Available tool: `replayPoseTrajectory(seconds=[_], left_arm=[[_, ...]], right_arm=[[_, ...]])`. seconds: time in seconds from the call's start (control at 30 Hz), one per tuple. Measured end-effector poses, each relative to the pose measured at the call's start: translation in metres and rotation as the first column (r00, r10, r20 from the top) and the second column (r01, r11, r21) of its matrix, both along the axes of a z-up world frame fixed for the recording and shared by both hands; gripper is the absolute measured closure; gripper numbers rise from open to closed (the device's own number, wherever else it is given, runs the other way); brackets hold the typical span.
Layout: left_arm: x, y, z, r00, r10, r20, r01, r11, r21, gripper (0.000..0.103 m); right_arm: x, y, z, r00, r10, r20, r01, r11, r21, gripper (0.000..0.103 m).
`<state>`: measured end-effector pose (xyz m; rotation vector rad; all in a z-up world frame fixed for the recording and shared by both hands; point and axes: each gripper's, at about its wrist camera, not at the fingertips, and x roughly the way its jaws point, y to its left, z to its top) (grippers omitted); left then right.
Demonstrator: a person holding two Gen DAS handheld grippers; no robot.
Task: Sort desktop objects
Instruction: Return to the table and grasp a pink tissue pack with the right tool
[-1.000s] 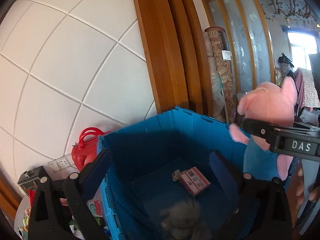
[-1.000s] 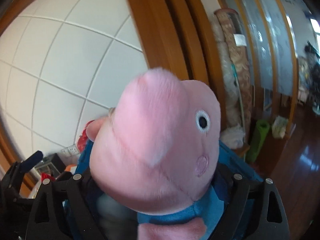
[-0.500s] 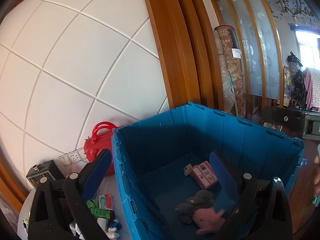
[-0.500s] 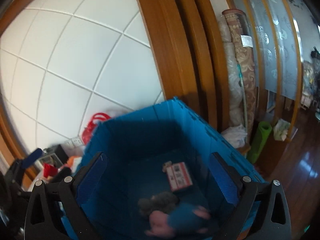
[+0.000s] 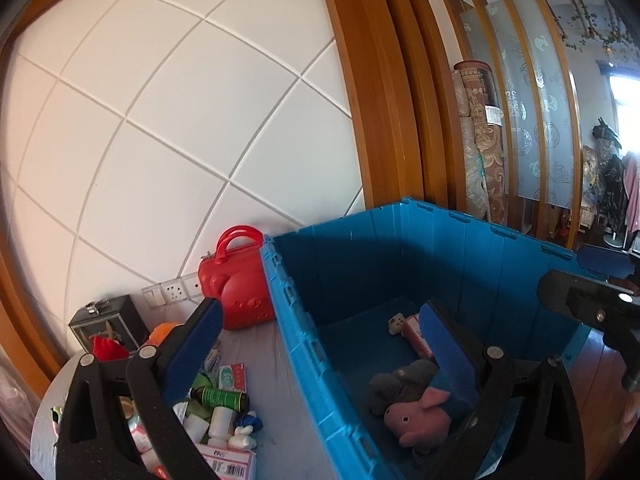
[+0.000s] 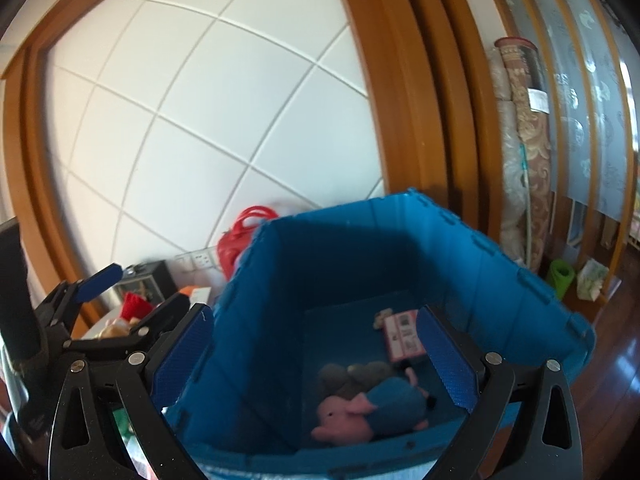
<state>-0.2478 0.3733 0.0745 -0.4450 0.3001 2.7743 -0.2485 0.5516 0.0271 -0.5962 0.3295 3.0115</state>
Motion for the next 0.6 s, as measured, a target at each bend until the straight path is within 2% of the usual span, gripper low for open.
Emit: replayPoseTrajectory(seconds=[0.27,0.6], left_arm=[[0.017,-0.080,-0.012,0.998,0.057,0.026,-0.057,0.998,0.014,0.003],[0.044,-0.234,-0.030,0.979,0.200,0.032,-0.199,0.979,-0.043,0.003]], right_arm=[[0.014,-0.072,-0.002,0.997,0.073,0.007,-0.074,0.997,0.018,0.000],[0.009,-0.198,-0.021,0.985,0.158,0.073,-0.157,0.987,-0.020,0.000]])
